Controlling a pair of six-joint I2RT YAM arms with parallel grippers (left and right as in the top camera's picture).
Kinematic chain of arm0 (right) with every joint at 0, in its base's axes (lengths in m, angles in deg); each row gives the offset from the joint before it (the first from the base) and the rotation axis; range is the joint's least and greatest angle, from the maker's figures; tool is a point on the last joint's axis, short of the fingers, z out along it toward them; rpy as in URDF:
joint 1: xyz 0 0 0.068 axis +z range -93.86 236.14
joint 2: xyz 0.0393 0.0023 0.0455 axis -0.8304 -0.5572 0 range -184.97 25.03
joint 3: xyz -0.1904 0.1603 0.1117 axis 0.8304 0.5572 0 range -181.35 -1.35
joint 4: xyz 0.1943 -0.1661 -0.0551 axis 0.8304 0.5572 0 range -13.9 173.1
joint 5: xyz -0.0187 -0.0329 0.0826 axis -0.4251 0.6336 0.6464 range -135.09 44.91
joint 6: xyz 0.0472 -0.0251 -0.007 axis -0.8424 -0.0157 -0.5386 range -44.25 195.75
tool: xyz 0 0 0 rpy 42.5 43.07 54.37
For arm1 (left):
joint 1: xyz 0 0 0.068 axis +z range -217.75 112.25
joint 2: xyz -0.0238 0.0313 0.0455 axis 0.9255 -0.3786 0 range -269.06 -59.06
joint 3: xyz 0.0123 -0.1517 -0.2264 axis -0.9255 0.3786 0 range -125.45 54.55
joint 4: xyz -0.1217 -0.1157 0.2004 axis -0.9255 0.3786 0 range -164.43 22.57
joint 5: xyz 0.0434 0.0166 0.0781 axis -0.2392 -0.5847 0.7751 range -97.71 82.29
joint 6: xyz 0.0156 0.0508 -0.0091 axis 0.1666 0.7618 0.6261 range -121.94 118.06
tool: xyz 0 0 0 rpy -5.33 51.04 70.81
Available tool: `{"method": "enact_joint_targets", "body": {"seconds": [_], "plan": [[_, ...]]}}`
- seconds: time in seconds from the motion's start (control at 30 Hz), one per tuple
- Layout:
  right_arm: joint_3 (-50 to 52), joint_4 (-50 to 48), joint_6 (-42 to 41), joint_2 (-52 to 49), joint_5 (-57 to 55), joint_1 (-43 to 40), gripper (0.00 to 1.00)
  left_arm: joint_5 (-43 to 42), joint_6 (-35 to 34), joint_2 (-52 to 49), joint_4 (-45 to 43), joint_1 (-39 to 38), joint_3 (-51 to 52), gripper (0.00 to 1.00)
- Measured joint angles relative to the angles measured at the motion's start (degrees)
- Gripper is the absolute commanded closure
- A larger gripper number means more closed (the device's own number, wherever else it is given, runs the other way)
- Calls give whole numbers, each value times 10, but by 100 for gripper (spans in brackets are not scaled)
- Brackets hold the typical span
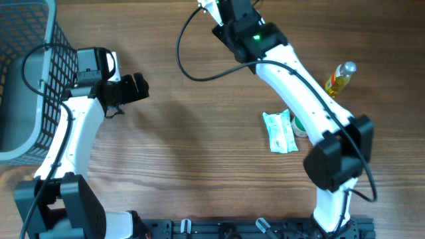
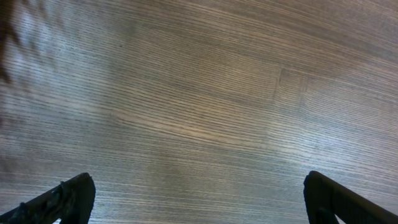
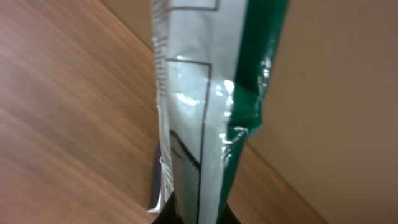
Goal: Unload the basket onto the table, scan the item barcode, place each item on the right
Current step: 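Carry the glove pack with the right gripper up to the scanner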
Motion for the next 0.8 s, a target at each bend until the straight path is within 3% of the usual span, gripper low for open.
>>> {"method": "enact_joint_targets", "body": {"seconds": [0.4, 0.8], "plan": [[1, -174, 41, -79, -48, -51, 96, 0, 0, 0, 0, 0, 0, 0], [1, -195, 86, -147, -47, -52, 96, 0, 0, 0, 0, 0, 0, 0]]}}
